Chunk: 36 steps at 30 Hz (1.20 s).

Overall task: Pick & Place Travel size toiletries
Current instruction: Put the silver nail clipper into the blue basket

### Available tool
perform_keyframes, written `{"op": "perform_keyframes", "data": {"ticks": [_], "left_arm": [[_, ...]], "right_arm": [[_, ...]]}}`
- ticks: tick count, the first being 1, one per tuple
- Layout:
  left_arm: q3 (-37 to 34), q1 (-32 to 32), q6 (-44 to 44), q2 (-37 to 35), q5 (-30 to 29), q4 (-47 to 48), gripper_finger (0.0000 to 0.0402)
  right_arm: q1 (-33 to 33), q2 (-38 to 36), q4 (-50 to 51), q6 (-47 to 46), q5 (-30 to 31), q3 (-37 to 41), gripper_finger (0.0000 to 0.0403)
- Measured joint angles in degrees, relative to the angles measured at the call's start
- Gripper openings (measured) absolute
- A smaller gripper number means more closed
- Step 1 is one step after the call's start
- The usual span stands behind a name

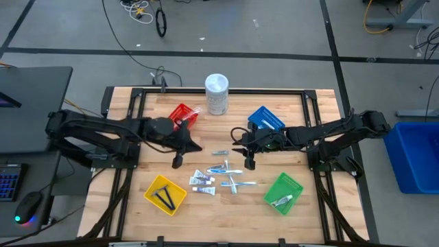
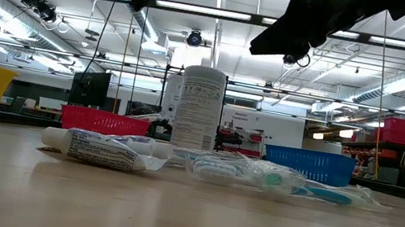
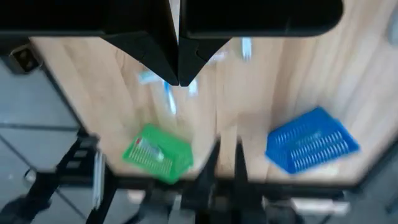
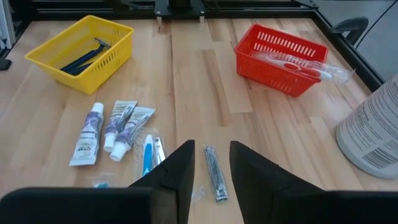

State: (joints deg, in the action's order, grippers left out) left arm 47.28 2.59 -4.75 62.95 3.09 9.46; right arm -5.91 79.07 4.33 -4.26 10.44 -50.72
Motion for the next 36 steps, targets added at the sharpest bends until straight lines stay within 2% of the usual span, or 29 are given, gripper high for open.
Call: {"op": "perform_keyframes", "data": {"ticks": [5, 11, 18, 24, 28, 36], "left_arm": [[-5.3, -0.9, -2.6, 0.0, -2.6, -6.4, 0.0009], [-8.6, -2.3, -2.8, 0.0, -4.0, -9.4, 0.0006], [-11.3, -5.3, -2.5, 1.3, -5.3, -10.6, 0.0012], [-11.9, -6.6, -2.1, 5.8, -5.6, -15.8, 0.0005], [-11.9, -7.0, -2.0, 10.1, -7.0, -18.8, 0.0016], [-11.9, -7.0, -3.6, 17.5, -6.1, -23.9, 0.0023]], "right_arm": [[0.0, 0.0, 0.0, 0.0, 0.0, 0.0, 0.0092], [0.0, 0.0, 0.0, 0.0, 0.0, 0.0, 0.0080], [0.0, 0.0, 0.1, 0.0, 0.0, 0.0, 0.0084], [0.3, 0.0, 0.3, 0.0, 0.0, 0.0, 0.0090], [0.7, 0.0, 0.2, -0.2, 0.0, 0.0, 0.0092], [0.7, 0.0, 0.7, -2.5, 0.0, 0.0, 0.0077]]}}
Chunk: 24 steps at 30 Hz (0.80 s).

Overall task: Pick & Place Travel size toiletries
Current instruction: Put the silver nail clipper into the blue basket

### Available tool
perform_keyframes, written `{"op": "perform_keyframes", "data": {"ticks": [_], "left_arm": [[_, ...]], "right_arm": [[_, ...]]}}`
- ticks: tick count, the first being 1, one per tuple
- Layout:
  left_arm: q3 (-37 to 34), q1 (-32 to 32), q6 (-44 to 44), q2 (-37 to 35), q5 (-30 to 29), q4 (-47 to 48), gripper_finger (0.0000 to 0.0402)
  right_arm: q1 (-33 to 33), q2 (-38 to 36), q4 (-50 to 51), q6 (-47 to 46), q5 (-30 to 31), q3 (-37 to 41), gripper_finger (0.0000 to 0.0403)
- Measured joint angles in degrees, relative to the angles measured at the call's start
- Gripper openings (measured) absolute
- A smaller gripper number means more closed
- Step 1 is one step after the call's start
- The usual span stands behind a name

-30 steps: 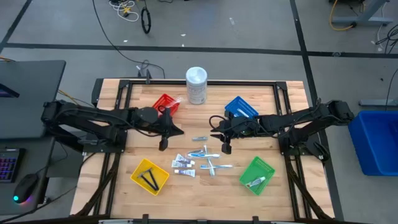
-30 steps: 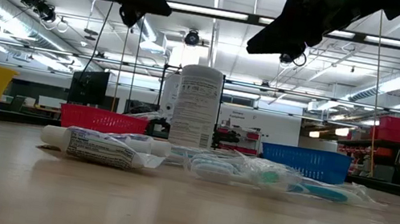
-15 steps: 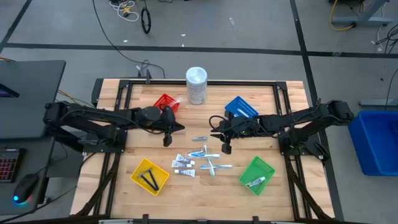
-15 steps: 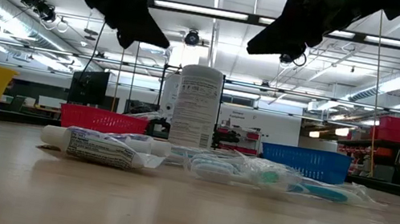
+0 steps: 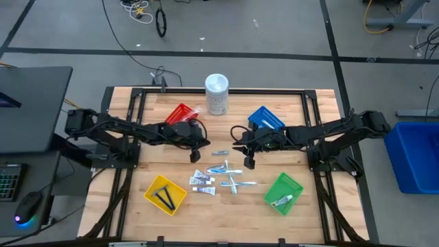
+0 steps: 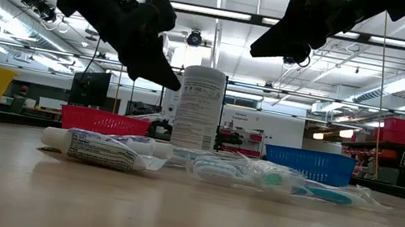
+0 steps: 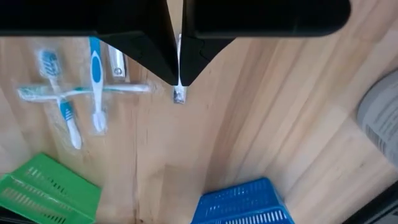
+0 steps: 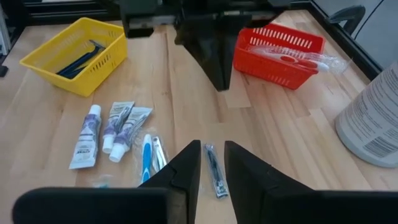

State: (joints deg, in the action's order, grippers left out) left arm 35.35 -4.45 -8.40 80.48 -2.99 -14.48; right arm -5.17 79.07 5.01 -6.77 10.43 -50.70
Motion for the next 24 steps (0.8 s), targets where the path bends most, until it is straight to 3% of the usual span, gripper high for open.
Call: {"op": "perform_keyframes", "data": {"ticks": [9, 13, 24], "left_arm": [[0.0, 0.0, -0.3, 0.5, -1.1, -1.3, 0.0016], [0.0, 0.0, 0.6, 0.5, -5.4, -2.1, 0.0025], [0.0, 0.0, 0.7, 0.5, -8.5, -3.1, 0.0090]], "right_arm": [[0.0, 0.0, 1.3, 0.1, 0.0, 0.0, 0.0075], [0.0, 0.0, 1.2, 0.1, 0.0, 0.0, 0.0071], [0.0, 0.0, 1.2, 0.1, 0.0, 0.0, 0.0075]]}}
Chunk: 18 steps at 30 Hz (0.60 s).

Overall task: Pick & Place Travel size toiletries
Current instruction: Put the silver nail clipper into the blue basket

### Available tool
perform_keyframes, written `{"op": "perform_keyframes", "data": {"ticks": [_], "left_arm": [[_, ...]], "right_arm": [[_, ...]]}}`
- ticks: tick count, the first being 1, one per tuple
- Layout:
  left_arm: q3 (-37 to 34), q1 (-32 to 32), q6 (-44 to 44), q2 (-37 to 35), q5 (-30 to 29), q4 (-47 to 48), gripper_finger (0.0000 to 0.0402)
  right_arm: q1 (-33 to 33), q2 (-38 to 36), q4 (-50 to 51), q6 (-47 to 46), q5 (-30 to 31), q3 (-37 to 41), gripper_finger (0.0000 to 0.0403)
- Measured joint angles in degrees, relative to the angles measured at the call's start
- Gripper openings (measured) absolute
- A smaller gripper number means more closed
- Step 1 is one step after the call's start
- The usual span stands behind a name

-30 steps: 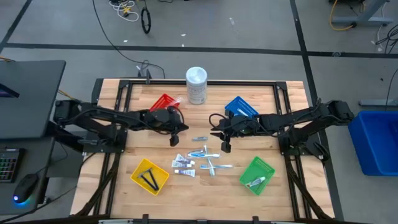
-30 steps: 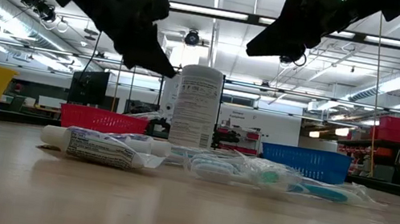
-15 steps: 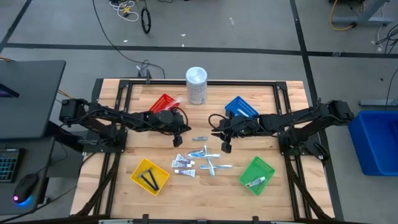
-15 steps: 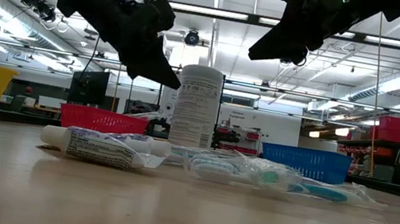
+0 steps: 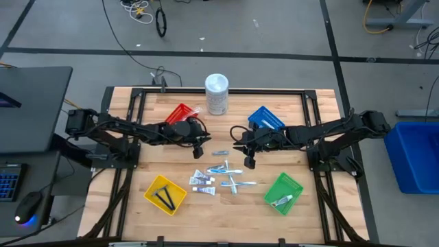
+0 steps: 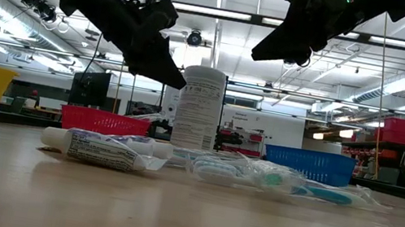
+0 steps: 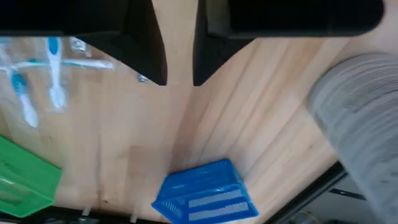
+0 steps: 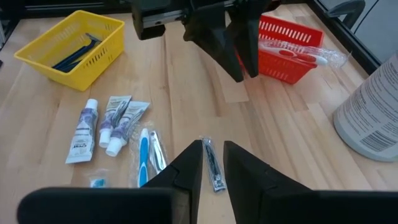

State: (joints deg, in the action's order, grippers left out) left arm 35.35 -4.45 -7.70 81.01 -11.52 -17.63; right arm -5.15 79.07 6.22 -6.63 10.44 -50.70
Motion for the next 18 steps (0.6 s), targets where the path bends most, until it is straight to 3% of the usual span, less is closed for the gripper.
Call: {"op": "perform_keyframes", "data": {"ticks": [5, 10, 18], "left_arm": [[0.0, 0.0, -0.2, 0.0, -0.2, 0.0, 0.0124], [0.0, 0.0, 0.5, 0.0, 4.1, 0.1, 0.0150], [0.0, 0.4, 0.9, 0.0, 6.1, 0.1, 0.0163]], "right_arm": [[0.0, 0.0, 0.0, 0.0, 0.0, 0.0, 0.0068], [0.0, 0.0, 0.3, 1.0, 0.0, 0.0, 0.0066], [0.0, 0.0, 3.9, 1.1, -0.1, 0.0, 0.0066]]}}
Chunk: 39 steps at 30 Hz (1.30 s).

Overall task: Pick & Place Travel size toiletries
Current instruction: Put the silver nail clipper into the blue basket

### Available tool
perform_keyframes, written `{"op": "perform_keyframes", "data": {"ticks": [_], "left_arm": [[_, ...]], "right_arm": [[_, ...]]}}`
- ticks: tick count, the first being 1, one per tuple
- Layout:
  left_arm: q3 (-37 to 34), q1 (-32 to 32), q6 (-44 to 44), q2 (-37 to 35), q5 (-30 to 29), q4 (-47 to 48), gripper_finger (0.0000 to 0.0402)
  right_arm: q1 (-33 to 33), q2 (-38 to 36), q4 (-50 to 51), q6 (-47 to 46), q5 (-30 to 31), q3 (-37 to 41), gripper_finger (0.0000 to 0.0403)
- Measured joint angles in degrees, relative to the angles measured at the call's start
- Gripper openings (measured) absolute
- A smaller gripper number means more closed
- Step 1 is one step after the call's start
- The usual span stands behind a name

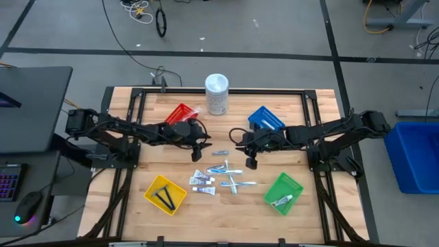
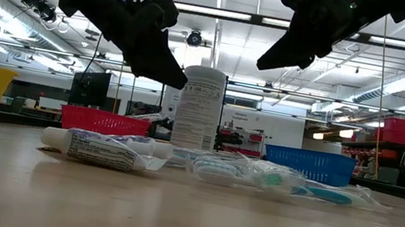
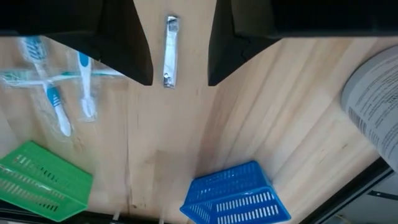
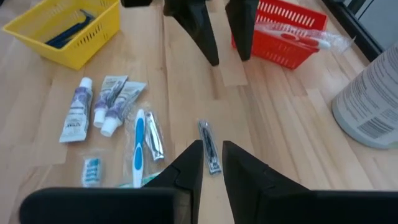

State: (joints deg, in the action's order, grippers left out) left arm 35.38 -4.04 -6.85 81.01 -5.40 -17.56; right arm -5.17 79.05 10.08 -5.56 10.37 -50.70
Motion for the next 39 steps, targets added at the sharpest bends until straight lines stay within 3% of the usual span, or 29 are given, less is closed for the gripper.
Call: {"op": "perform_keyframes", "data": {"ticks": [10, 26, 39], "left_arm": [[0.1, 3.4, -3.1, 0.9, -3.9, 0.1, 0.0162], [10.7, 3.2, 2.4, 19.6, -4.1, 0.1, 0.0158], [10.7, 3.8, 4.0, 20.5, -2.2, 4.6, 0.0158]], "right_arm": [[0.0, 0.0, 0.6, 3.3, 0.0, 0.0, 0.0071], [0.0, 0.0, 0.3, -3.0, 0.0, 0.0, 0.0073], [0.0, 0.0, 1.5, -3.8, 0.5, 0.0, 0.0070]]}}
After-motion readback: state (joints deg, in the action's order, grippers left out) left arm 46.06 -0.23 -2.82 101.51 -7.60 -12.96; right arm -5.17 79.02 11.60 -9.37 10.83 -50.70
